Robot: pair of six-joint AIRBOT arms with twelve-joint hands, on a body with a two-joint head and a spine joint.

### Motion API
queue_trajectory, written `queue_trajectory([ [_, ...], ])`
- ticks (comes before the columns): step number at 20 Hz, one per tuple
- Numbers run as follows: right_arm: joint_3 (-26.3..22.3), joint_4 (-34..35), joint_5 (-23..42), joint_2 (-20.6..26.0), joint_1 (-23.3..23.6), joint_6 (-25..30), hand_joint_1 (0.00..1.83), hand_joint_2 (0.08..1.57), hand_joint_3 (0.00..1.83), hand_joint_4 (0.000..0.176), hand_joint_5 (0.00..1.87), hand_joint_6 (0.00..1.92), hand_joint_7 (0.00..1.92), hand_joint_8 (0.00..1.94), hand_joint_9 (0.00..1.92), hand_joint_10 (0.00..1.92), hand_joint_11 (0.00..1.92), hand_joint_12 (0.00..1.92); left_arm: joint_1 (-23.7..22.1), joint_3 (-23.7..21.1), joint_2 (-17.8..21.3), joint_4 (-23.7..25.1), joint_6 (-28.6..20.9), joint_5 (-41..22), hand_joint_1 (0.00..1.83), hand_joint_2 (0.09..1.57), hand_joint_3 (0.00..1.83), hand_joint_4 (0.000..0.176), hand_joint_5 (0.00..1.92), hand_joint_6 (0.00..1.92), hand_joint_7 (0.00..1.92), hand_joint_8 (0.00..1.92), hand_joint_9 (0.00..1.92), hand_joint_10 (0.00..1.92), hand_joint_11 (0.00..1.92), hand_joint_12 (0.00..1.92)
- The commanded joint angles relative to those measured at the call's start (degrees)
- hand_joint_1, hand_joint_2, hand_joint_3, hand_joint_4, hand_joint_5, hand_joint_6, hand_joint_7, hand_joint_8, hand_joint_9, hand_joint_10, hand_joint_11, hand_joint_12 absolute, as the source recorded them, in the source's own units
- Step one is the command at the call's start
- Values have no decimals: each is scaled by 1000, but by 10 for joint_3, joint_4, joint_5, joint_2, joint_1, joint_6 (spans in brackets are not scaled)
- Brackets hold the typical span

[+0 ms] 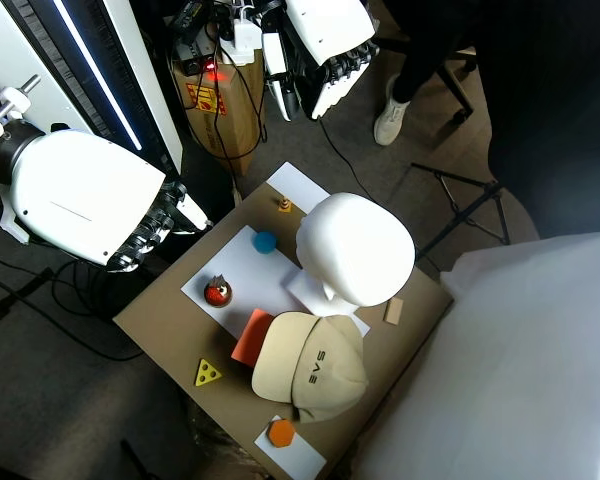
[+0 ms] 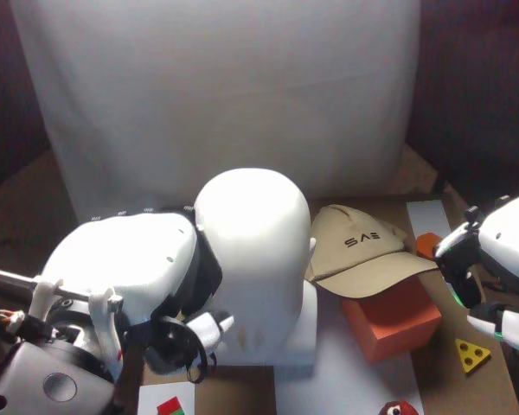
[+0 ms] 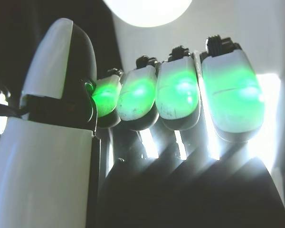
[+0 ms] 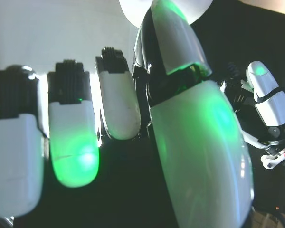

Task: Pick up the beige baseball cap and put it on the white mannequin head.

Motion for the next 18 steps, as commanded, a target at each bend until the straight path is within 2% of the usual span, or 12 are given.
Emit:
queue_trajectory([
  [1, 1, -28, 41, 1, 0, 2, 0, 871, 220, 52, 0, 0, 0, 0, 0, 0, 0, 215, -4, 2, -2, 43, -2, -35, 0, 1053, 140, 62, 94, 42, 88, 39, 54, 40, 0, 520],
  [5, 2, -37, 42, 0, -4, 3, 0, 871, 220, 52, 0, 0, 0, 0, 0, 0, 0, 215, -9, 1, -2, 44, -2, -35, 0, 1053, 140, 62, 94, 42, 88, 39, 54, 40, 0, 520],
  [6, 5, -48, 38, 0, -6, 8, 0, 927, 105, 49, 0, 0, 0, 0, 0, 0, 0, 220, -8, 0, -2, 44, -2, -35, 0, 1096, 54, 62, 108, 13, 101, 11, 65, 13, 0, 492],
  [7, 10, -77, 34, 0, -12, 25, 0, 927, 105, 49, 0, 0, 0, 0, 0, 0, 0, 220, -7, 0, -2, 44, -1, -35, 0, 1096, 54, 62, 108, 13, 101, 11, 65, 13, 0, 492],
  [10, 50, -240, 33, -4, -54, 137, 0, 953, 49, 40, 0, 0, 0, 0, 0, 0, 0, 253, 7, 0, -6, 55, 2, -52, 0, 1117, 11, 62, 113, 2, 98, 0, 85, 4, 0, 517],
  [12, 85, -269, 25, -15, -67, 147, 46, 982, 52, 35, 0, 0, 0, 0, 0, 0, 0, 249, 37, 1, -13, 76, 1, -82, 0, 1117, 10, 61, 113, 1, 98, 0, 86, 4, 0, 516],
  [13, 96, -273, 10, -19, -67, 146, 248, 1008, 56, 26, 0, 0, 0, 0, 0, 0, 0, 241, 48, 2, -16, 79, -3, -90, 0, 1118, 7, 61, 114, 1, 98, 0, 86, 3, 0, 527],
  [14, 115, -274, -21, -25, -64, 134, 881, 1076, 34, 1, 0, 0, 17, 6, 21, 8, 0, 248, 67, 4, -22, 82, -11, -103, 0, 1120, 6, 61, 118, 2, 99, 0, 87, 2, 0, 526],
  [17, 159, -268, -23, -64, -66, 89, 1198, 1092, 14, 0, 0, 0, 54, 4, 73, 10, 0, 343, 111, 23, -47, 110, -46, -114, 0, 1123, 6, 62, 113, 0, 101, 1, 82, 0, 0, 521],
  [18, 173, -257, -14, -83, -68, 61, 1204, 1092, 14, 0, 0, 0, 55, 4, 75, 10, 0, 345, 121, 30, -54, 122, -61, -117, 0, 1123, 6, 62, 113, 0, 101, 1, 81, 0, 0, 520],
])
